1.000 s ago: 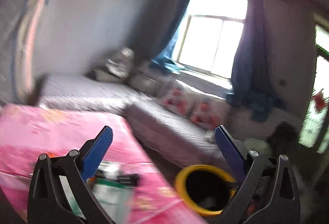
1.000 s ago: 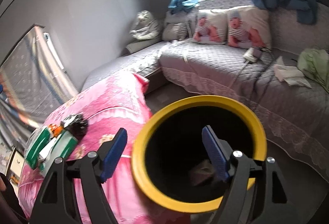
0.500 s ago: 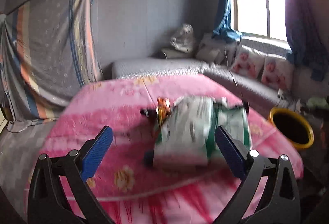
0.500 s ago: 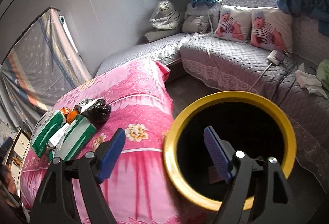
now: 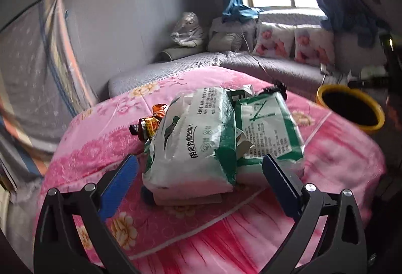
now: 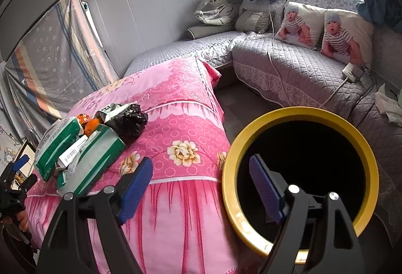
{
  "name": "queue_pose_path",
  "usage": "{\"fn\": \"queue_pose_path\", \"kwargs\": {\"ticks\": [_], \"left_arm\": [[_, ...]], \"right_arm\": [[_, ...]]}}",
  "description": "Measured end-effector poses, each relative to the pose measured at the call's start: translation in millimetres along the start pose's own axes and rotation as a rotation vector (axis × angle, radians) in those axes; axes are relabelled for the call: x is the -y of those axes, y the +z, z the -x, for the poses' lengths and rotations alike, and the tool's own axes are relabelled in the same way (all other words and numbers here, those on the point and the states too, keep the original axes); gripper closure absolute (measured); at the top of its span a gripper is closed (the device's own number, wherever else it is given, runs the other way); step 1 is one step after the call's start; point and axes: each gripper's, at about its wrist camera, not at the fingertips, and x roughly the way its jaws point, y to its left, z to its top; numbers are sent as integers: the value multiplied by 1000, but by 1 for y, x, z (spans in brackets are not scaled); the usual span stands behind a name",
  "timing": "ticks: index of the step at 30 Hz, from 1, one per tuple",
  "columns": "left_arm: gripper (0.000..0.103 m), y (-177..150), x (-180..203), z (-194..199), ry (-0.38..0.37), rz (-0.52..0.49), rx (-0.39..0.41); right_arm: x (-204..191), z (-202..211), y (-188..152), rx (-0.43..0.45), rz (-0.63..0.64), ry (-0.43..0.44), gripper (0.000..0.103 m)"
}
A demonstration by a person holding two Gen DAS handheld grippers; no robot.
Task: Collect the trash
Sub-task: 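Move the left tool back to the bed and grasp the white wipe pack, then grasp the green-and-white wipe pack with the right tool while the left tool holds its pack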
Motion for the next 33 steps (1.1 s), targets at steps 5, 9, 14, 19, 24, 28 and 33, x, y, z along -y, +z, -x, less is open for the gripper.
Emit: {"fn": "queue_pose_path", "kwargs": {"ticks": [5, 9, 14, 19, 24, 28, 33], "left_arm": [[8, 0, 8, -12, 73, -96, 0], [8, 2, 12, -25, 137, -154, -14], [8, 0, 14, -40, 171, -225, -25], [32, 4, 2, -32, 62, -153, 20], [73, 4, -7, -41, 26, -98, -11], [77, 7, -21, -34, -6, -17, 10], [77, 6, -27, -20, -9, 54, 31]], "right_arm": [[2, -9, -2, -16, -15, 6, 27], [-1, -14, -3, -29, -12, 13, 27], [-3, -15, -4, -33, -10, 18, 27], [-8, -9, -4, -16, 3, 25, 27], [-14, -8, -2, -63, -34, 185, 27], [-32, -17, -1, -158, -71, 412, 23], [-58, -42, -4, -310, -211, 777, 7]]}}
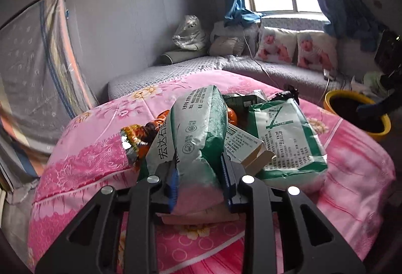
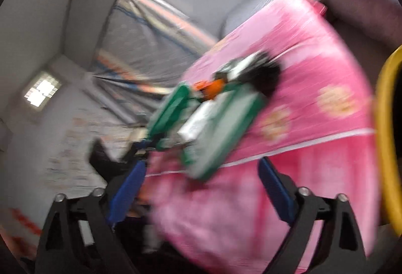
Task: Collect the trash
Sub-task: 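Grasp the green-and-white wipe pack with the right tool while the left tool holds its pack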
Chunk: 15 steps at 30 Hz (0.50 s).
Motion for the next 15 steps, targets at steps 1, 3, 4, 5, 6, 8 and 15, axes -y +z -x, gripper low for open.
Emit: {"fn": "queue_pose_path", "kwargs": {"ticks": [1, 3, 4, 5, 6, 8, 15], "left_arm": [[77, -1, -1, 4, 2, 13, 8], [77, -1, -2, 12, -5, 38, 22], [77, -1, -3, 17, -8, 54, 33], [78, -1, -3, 19, -7, 60, 39], [78, -2, -3, 22, -2, 65, 47], [78, -1, -2, 27, 0, 74, 58], [78, 2, 7, 39, -25, 92, 96]], "right_arm": [[2, -7, 1, 4, -45, 32, 7], [8, -18, 5, -33, -99, 57, 7], [12, -27, 7, -58, -130, 74, 7], [14, -31, 8, -64, -141, 70, 7], [15, -36, 9, -67, -145, 56, 7], [16, -43, 13, -57, -137, 37, 7], [7, -63, 35, -21, -39, -73, 7]]}}
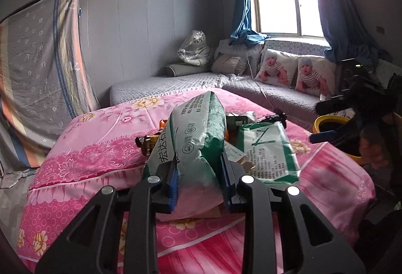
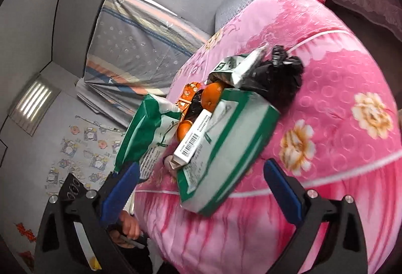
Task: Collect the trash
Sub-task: 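Grasp the green-and-white wipe pack with the right tool while the left tool holds its pack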
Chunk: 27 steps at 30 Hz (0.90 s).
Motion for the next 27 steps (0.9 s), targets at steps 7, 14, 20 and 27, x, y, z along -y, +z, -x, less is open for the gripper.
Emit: {"fn": "queue_pose_path", "kwargs": {"ticks": [7, 14, 20, 27], "left_arm": [[78, 0, 3, 5, -23, 7, 13], [78, 1, -5, 6, -27, 43, 22], [78, -2, -5, 4, -31, 47, 15], [78, -2, -6, 3, -32, 59, 12]], "right_arm": [[23, -12, 30, 33, -37, -55, 10], [39, -36, 47, -13, -51, -94, 19], [43, -53, 56, -34, -44, -111, 19], [26, -73, 56, -78, -3, -93, 24]]}}
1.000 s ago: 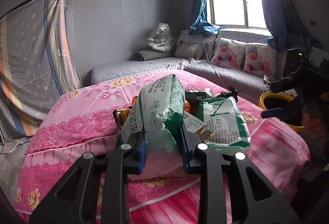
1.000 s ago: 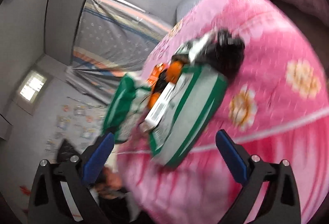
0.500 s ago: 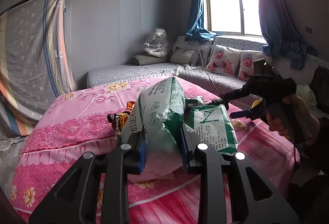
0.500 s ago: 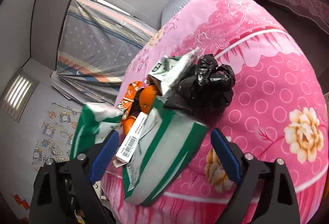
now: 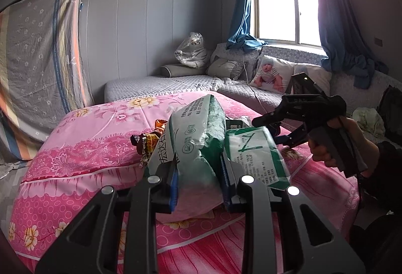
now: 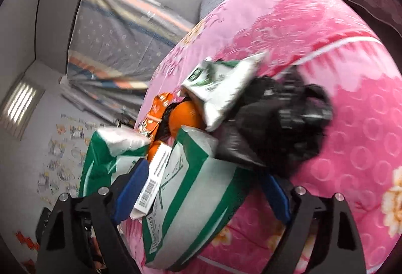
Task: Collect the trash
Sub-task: 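Grasp the green-and-white wipe pack with the right tool while the left tool holds its pack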
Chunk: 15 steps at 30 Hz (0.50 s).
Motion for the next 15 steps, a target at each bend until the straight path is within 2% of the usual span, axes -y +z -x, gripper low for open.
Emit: {"fn": "queue_pose_path", "kwargs": {"ticks": [3, 4, 5, 7, 10, 15], "left_arm": [[78, 0, -2, -1, 3, 7, -4], [78, 0, -2, -1, 7, 8, -4], [77, 0, -2, 0, 11, 10, -3], [78, 1, -2, 2, 17, 15, 2], [78, 4, -3, 7, 31, 25, 12], [78, 12, -4, 18, 57, 47, 45]], "right_arm": [[-9, -18, 0, -29, 53, -108, 44], [-11, -25, -1, -41, 71, -135, 47], [-14, -28, -4, -47, 83, -146, 50], [-18, -31, -7, -53, 110, -166, 64], [-28, -21, -11, -43, 146, -155, 80], [-53, 21, -16, 44, 226, -99, 86]]}}
